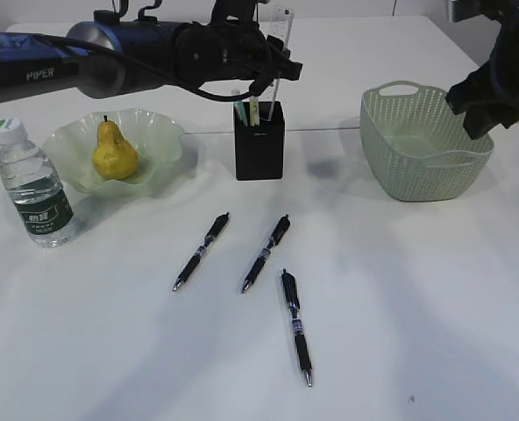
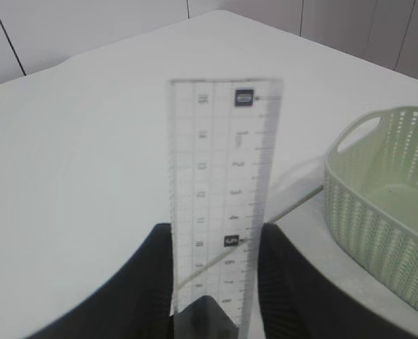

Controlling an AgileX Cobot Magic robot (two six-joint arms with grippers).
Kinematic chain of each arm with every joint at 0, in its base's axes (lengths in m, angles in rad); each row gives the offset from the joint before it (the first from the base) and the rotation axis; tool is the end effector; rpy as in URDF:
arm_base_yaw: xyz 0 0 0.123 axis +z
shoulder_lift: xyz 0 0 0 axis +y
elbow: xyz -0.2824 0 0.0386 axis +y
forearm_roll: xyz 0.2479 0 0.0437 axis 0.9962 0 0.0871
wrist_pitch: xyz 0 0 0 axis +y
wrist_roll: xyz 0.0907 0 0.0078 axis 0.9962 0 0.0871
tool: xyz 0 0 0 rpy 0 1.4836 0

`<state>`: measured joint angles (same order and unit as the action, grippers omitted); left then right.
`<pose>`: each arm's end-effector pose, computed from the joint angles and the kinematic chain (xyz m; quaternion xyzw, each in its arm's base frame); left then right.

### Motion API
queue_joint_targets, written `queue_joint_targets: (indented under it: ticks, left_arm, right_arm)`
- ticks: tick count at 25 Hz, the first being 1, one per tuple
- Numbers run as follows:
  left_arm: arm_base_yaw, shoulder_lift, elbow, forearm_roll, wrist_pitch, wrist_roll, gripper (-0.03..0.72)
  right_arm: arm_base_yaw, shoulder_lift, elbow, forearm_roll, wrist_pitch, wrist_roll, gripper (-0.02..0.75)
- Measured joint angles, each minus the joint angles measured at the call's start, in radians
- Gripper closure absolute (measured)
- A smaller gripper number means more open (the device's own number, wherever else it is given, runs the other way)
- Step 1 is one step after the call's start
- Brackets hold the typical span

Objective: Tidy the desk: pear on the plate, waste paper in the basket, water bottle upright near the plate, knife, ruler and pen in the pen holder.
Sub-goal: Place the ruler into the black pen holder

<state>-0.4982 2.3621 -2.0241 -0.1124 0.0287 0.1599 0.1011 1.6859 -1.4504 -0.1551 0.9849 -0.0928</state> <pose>0.4951 -0.2697 0.2279 0.2162 0.7688 -0.1357 0.5863 0.3600 0.0247 0.3021 -0.1219 0.9660 -0.0714 0.2167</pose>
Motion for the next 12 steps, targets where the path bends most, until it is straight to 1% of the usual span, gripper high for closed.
queue_joint_targets:
  ticks: [12]
  left_arm:
    - [0.002,0.008,0.0,0.001,-0.019,0.0,0.444]
  right_arm:
    - [0.0,0.0,0.0,0.0,0.0,0.0,0.386]
